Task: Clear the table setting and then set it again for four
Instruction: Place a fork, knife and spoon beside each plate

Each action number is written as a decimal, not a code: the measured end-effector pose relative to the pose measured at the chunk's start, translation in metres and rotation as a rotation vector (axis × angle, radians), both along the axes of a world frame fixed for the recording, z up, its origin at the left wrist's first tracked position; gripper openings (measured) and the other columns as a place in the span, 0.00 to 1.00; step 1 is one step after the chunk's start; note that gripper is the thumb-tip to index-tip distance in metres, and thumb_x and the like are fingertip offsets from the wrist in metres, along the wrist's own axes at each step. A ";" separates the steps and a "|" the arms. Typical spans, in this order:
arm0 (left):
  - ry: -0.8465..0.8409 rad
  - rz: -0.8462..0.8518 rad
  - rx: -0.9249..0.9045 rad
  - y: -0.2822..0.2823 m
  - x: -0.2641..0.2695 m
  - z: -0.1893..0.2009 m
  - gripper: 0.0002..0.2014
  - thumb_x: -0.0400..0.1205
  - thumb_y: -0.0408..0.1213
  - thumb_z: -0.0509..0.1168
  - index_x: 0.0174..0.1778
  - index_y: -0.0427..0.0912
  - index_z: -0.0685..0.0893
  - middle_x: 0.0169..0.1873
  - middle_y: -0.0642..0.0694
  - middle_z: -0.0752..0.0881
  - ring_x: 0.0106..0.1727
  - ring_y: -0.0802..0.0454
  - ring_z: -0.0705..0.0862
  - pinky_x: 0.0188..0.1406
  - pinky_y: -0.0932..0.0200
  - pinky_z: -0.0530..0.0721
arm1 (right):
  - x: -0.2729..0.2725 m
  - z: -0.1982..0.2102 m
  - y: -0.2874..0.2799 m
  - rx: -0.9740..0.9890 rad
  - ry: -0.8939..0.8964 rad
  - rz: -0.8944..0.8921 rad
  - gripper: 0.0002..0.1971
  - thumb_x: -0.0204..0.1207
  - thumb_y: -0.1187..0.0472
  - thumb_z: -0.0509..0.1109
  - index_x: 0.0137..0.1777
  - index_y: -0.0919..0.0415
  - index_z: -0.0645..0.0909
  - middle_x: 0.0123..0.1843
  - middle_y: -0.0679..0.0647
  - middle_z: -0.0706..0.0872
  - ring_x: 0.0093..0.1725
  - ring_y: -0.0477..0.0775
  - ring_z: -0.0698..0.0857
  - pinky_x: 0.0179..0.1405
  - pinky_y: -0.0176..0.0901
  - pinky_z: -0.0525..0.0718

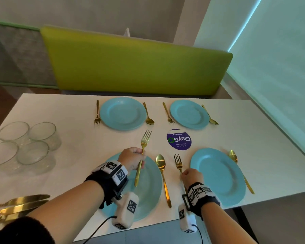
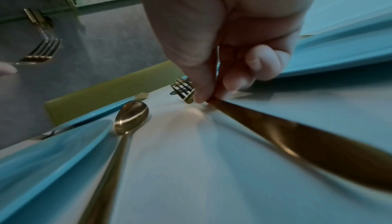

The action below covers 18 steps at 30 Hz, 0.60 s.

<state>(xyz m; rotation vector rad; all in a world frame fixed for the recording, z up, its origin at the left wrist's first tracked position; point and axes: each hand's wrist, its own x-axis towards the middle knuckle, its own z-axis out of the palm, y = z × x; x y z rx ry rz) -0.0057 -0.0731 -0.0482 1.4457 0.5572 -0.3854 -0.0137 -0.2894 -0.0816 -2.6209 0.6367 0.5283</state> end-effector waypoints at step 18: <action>0.002 0.013 0.003 -0.015 -0.006 -0.002 0.09 0.80 0.23 0.65 0.37 0.40 0.80 0.33 0.42 0.81 0.30 0.51 0.81 0.23 0.65 0.85 | -0.003 -0.003 -0.024 -0.148 -0.026 -0.090 0.21 0.77 0.53 0.69 0.63 0.67 0.77 0.62 0.62 0.83 0.61 0.61 0.83 0.55 0.47 0.81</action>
